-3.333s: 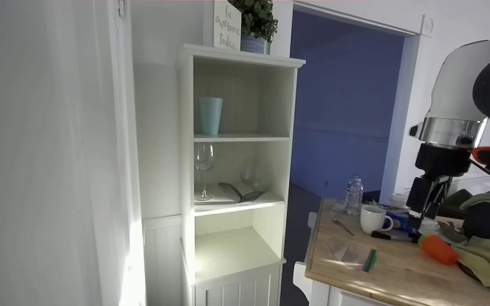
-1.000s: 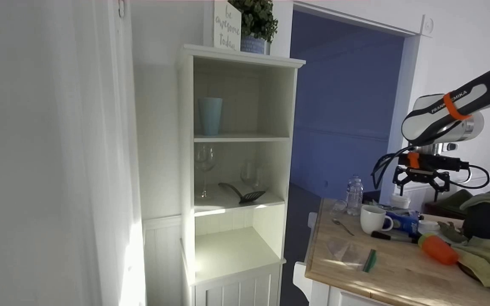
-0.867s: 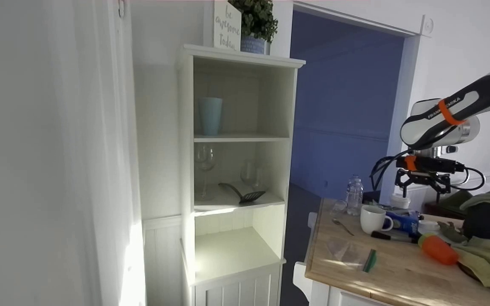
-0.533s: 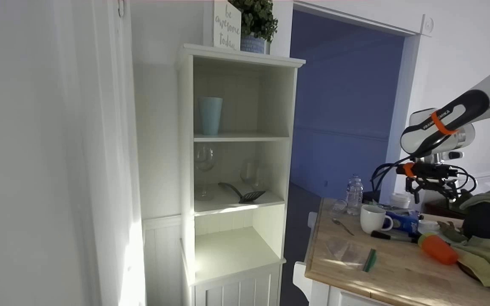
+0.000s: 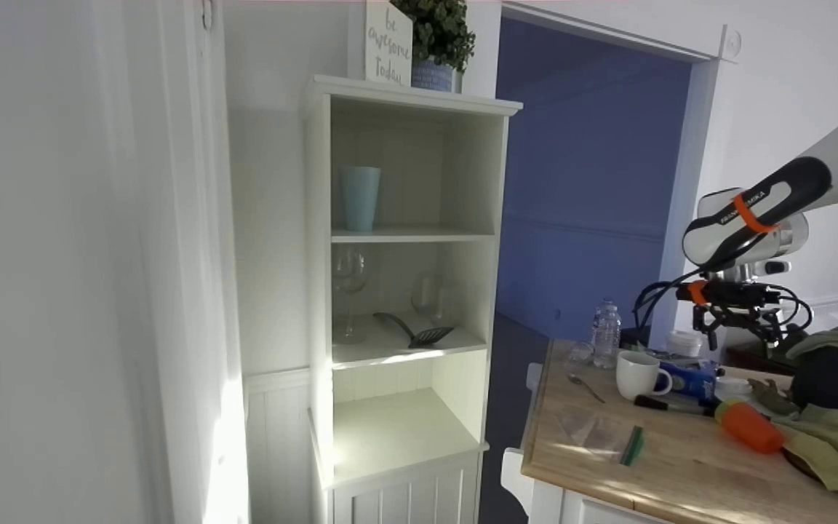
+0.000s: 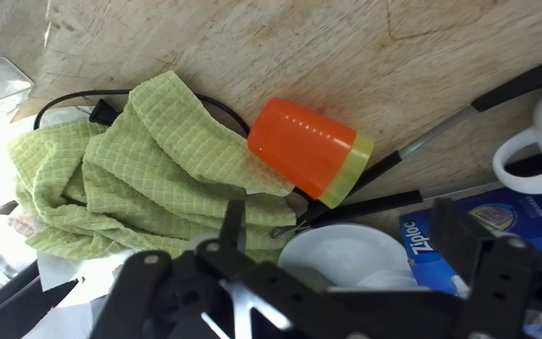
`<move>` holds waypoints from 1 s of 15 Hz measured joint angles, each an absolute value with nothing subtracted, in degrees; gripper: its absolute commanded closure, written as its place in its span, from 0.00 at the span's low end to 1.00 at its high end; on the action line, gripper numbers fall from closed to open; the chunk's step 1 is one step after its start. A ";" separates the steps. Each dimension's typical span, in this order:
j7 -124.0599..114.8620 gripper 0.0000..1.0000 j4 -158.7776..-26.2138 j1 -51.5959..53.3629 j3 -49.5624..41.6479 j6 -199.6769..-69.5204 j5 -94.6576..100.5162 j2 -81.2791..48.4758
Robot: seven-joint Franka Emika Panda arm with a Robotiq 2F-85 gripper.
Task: Put the orange and yellow cup upright and move them to the left
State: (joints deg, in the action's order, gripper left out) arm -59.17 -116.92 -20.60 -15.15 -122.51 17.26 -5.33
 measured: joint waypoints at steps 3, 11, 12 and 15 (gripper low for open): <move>-59.22 0.00 -114.10 -19.91 -15.53 -116.48 12.75 -6.90; -63.33 0.00 -91.40 -20.96 -18.24 -94.92 -4.15 -23.26; -64.12 0.00 -89.00 -21.44 -18.72 -93.36 -4.88 -25.51; -66.66 0.00 -82.58 -23.00 -20.01 -90.01 -5.11 -31.80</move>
